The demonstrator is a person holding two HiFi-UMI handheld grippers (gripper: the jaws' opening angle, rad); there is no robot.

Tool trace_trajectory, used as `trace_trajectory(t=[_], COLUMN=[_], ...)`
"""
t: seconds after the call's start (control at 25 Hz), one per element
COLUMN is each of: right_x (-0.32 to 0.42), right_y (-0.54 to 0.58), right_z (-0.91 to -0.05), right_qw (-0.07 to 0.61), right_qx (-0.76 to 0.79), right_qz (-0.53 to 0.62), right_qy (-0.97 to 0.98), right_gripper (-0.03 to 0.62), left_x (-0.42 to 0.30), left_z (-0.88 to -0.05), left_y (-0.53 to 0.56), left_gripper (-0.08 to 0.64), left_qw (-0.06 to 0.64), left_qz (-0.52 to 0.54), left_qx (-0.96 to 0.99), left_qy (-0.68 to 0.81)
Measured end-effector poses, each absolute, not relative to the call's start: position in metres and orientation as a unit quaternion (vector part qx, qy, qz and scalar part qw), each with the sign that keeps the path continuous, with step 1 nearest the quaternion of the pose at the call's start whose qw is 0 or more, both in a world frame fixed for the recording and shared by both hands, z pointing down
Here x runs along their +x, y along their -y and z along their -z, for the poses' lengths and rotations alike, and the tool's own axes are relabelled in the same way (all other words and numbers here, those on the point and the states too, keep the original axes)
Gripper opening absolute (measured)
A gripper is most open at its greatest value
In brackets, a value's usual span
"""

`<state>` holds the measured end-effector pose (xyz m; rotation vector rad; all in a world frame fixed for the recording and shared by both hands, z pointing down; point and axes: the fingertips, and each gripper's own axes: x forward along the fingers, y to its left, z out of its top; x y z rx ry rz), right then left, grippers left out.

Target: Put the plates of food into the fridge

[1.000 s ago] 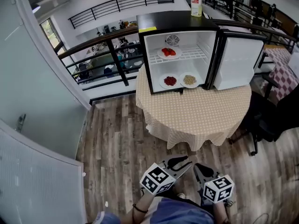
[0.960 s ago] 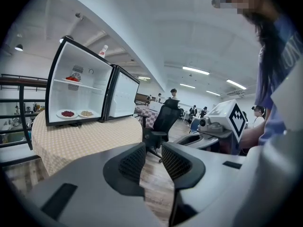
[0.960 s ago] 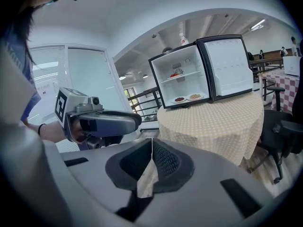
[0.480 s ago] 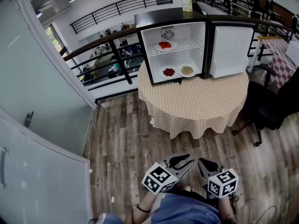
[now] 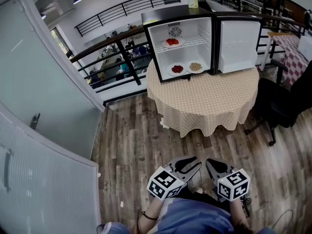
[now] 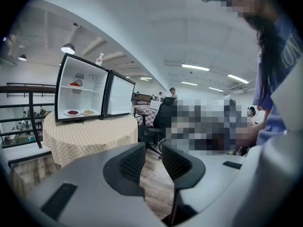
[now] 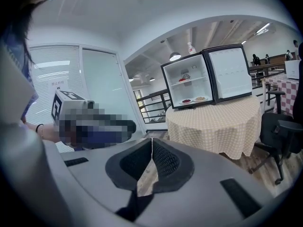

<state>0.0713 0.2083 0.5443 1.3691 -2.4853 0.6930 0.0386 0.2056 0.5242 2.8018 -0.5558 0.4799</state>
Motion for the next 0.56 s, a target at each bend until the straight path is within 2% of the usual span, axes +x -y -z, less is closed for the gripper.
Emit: trace_trajectory(t=[0.56], right_x=[0.088], right_y=[-0.226], right_z=[-0.533], right_qw=[0.093], right_qx=[0.478], right_qz=[-0.230], right_qy=[0.842], right_gripper=[0.021], left_x=[0.049], left_z=[-0.521], left_y=[-0.223], left_gripper=[0.120], left_qw=[0.141], left_qz=[-0.158], left_qx=[0.960], left_qy=[0.183])
